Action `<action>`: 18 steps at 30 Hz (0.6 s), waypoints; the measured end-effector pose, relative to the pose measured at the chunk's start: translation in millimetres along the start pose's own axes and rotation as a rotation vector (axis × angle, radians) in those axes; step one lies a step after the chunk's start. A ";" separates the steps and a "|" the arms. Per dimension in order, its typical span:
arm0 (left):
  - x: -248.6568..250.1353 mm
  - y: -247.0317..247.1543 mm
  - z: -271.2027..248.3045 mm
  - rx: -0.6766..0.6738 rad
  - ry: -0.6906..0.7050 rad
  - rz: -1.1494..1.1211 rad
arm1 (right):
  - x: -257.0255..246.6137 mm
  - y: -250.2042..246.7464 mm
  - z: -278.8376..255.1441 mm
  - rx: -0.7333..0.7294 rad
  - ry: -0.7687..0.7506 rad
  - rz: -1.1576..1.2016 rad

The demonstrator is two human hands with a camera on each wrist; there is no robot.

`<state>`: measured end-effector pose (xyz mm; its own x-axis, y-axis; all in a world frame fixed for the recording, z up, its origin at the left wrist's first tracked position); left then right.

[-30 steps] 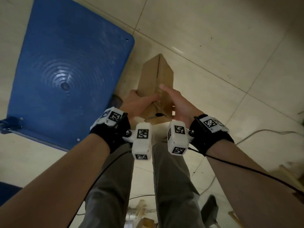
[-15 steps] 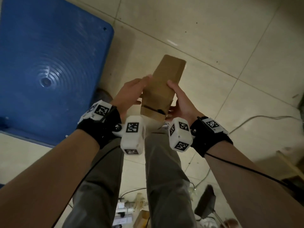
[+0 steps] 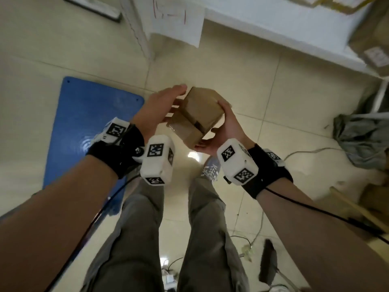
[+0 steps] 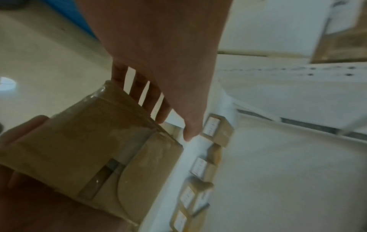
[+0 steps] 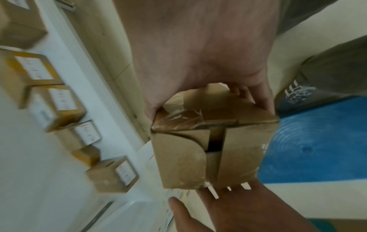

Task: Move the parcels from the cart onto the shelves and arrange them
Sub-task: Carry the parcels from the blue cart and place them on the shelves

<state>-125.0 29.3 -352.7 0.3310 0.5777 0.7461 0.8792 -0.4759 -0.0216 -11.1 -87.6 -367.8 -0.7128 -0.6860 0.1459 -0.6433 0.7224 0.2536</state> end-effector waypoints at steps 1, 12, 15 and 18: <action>22.2 1.0 -11.5 -0.019 0.044 0.030 | -2.3 6.6 -20.9 -0.013 -0.017 0.003; 233.3 22.0 -147.0 -0.139 0.546 0.744 | 4.5 82.9 -207.5 -0.084 -0.164 -0.018; 283.1 12.6 -174.2 -0.033 0.600 0.800 | -4.3 100.3 -252.4 -0.091 -0.256 0.036; 324.2 -3.7 -196.2 0.105 0.606 0.708 | -16.3 111.4 -293.0 -0.097 -0.393 0.083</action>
<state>-88.1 88.2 19.8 0.5917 -0.2818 0.7553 0.5776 -0.5054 -0.6410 10.7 -21.4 -61.7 -0.8255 -0.5271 -0.2016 -0.5634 0.7493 0.3481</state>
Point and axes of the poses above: each hand's wrist, its own z-axis towards the middle knuckle, its own y-axis out of the palm, x = y × z, the point moved 9 cm from there along z, towards the middle knuckle, and after that the axes turned 11 degrees about y, right-handed, at the moved point
